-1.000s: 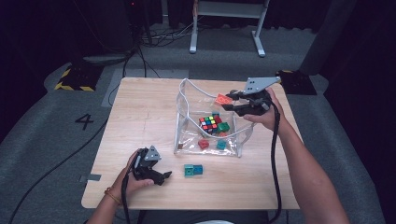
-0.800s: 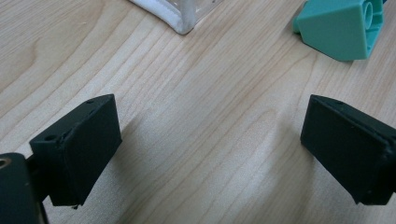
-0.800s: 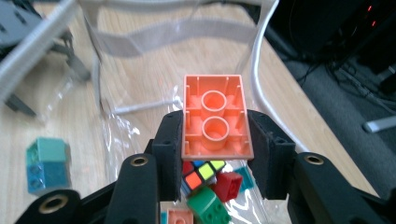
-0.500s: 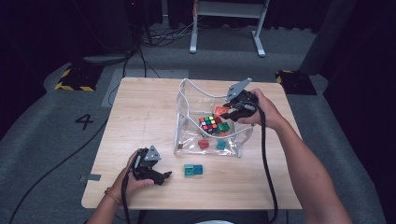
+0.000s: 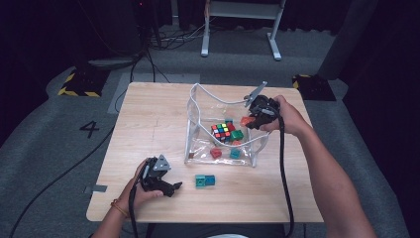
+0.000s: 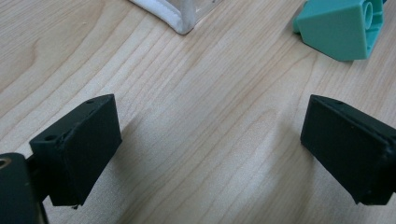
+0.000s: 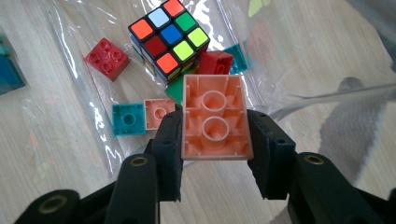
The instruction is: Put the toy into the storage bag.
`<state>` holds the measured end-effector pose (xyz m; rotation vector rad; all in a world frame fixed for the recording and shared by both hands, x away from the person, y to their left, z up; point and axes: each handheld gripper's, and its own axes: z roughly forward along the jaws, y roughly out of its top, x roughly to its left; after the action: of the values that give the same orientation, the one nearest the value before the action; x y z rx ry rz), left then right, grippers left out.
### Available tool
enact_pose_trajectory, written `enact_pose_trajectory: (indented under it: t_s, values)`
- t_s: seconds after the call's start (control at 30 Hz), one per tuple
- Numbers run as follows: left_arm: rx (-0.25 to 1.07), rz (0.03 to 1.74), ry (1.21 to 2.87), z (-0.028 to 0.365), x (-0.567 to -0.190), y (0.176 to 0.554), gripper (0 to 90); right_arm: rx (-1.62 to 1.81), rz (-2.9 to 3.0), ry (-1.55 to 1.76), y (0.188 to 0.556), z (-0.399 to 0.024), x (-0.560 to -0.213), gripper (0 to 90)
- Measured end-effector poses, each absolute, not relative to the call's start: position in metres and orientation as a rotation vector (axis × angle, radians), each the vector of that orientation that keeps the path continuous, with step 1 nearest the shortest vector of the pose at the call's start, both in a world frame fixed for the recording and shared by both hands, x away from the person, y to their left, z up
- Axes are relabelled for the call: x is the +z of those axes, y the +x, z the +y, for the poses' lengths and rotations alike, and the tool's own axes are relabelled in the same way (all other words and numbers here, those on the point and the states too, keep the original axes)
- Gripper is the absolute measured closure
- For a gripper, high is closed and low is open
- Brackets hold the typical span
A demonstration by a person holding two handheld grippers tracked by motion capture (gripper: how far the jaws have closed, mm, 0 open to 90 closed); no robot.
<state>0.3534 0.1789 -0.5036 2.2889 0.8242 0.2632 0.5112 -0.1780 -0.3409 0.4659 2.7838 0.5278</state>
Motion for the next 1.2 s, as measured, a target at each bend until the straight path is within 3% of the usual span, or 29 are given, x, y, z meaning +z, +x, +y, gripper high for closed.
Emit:
enact_pose_trajectory:
  t_s: [0.37, 0.7, 1.2]
  values:
    - [0.264, 0.823, 2.291, 0.179, -0.503, 0.353, 5.1, 0.743, 2.721, 0.516, 0.505, -0.192, -0.335, 49.6]
    - [0.262, 0.824, 2.289, 0.179, -0.503, 0.353, 5.1, 1.020, 2.539, 0.560, 0.485, -0.223, -0.312, 32.3]
    - [0.265, 0.824, 2.288, 0.179, -0.504, 0.353, 5.1, 1.228, 2.306, 0.657, 0.439, -0.280, -0.299, 29.5]
